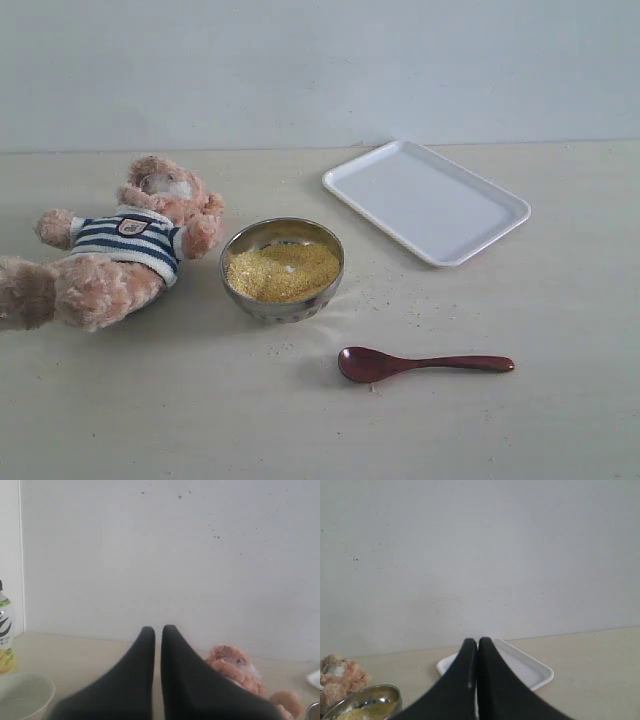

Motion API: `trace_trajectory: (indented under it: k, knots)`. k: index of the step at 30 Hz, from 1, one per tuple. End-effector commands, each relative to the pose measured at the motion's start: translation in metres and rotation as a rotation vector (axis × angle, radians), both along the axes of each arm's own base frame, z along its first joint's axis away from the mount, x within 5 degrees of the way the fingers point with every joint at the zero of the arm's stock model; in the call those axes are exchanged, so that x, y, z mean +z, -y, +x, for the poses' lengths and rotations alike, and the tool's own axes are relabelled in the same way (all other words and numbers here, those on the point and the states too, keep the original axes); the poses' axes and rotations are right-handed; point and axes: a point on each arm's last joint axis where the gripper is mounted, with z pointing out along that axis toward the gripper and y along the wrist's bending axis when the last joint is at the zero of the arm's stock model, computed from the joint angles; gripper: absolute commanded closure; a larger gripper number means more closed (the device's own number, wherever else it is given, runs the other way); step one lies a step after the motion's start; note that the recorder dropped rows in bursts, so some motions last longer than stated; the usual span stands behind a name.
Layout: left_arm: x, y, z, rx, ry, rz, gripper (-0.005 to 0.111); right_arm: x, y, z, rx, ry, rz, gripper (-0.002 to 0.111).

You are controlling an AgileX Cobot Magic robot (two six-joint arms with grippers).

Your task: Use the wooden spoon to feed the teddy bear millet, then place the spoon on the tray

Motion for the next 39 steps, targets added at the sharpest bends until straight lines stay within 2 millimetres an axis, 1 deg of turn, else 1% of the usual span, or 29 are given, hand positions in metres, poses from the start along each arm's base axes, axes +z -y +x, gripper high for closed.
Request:
trace_trajectory:
  k: [1,6,8,9,10,11,14,15,16,18,19,20,21,22,26,30,32,33,35,39]
  knots:
    - [0.002,0.000,-0.001,-0.007,0.014,-0.005,0.102,0.001,0.000,0.000,-0.004,0.013,-0.002,0.108]
    - [0.002,0.000,-0.001,-0.006,0.017,-0.005,0.102,0.001,0.000,0.000,-0.004,0.013,-0.002,0.108]
    - [0.007,0.000,-0.002,-0.003,0.075,-0.011,0.102,0.001,0.000,0.000,-0.004,0.013,-0.002,0.108]
    - [0.008,0.000,-0.002,-0.006,0.087,-0.039,0.102,0.001,0.000,0.000,-0.004,0.013,-0.002,0.108]
    - [0.007,0.000,-0.002,-0.021,0.086,-0.133,0.102,0.001,0.000,0.000,-0.004,0.013,-0.002,0.108]
    - [0.006,0.000,-0.001,-0.030,0.074,-0.183,0.102,0.001,0.000,0.000,-0.004,0.013,-0.002,0.108]
    - [-0.002,0.001,0.000,-0.050,0.007,-0.341,0.102,0.001,0.000,0.000,-0.004,0.013,-0.002,0.108]
    - [-0.007,0.001,0.000,-0.055,-0.054,-0.433,0.102,0.001,0.000,0.000,-0.004,0.013,-0.002,0.108]
    - [-0.003,0.002,-0.001,-0.057,-0.076,-0.454,0.102,0.001,0.000,0.000,-0.004,0.013,-0.002,0.108]
    - [0.011,0.003,-0.002,-0.057,-0.122,-0.460,0.102,0.001,0.000,0.000,-0.004,0.013,-0.002,0.108]
    - [0.023,0.003,0.005,-0.048,-0.174,-0.461,0.102,0.001,0.000,0.000,-0.004,0.013,-0.002,0.108]
    - [0.027,0.002,0.010,-0.041,-0.215,-0.463,0.102,0.001,0.000,0.000,-0.004,0.013,-0.002,0.108]
    - [0.037,0.001,0.025,-0.023,-0.302,-0.457,0.102,0.001,0.000,0.000,-0.004,0.013,-0.002,0.108]
    - [0.041,0.000,0.032,-0.017,-0.341,-0.446,0.102,0.001,0.000,0.000,-0.004,0.013,-0.002,0.108]
    - [0.062,-0.003,0.077,-0.010,-0.546,-0.331,0.102,0.001,0.000,0.000,-0.004,0.013,-0.002,0.108]
    - [0.077,-0.002,0.125,-0.076,-0.727,-0.255,0.102,0.001,0.000,0.000,-0.004,0.013,-0.002,0.108]
    - [0.083,0.002,0.141,-0.140,-0.780,-0.226,0.102,0.001,0.000,0.000,-0.004,0.013,-0.002,0.108]
    - [0.086,0.004,0.148,-0.174,-0.789,-0.224,0.102,0.001,0.000,0.000,-0.004,0.013,-0.002,0.108]
    - [0.091,0.009,0.154,-0.245,-0.777,-0.212,0.102,0.001,0.000,0.000,-0.004,0.013,-0.002,0.108]
    - [0.100,0.019,0.153,-0.370,-0.702,-0.178,0.102,0.001,0.000,0.000,-0.004,0.013,-0.002,0.108]
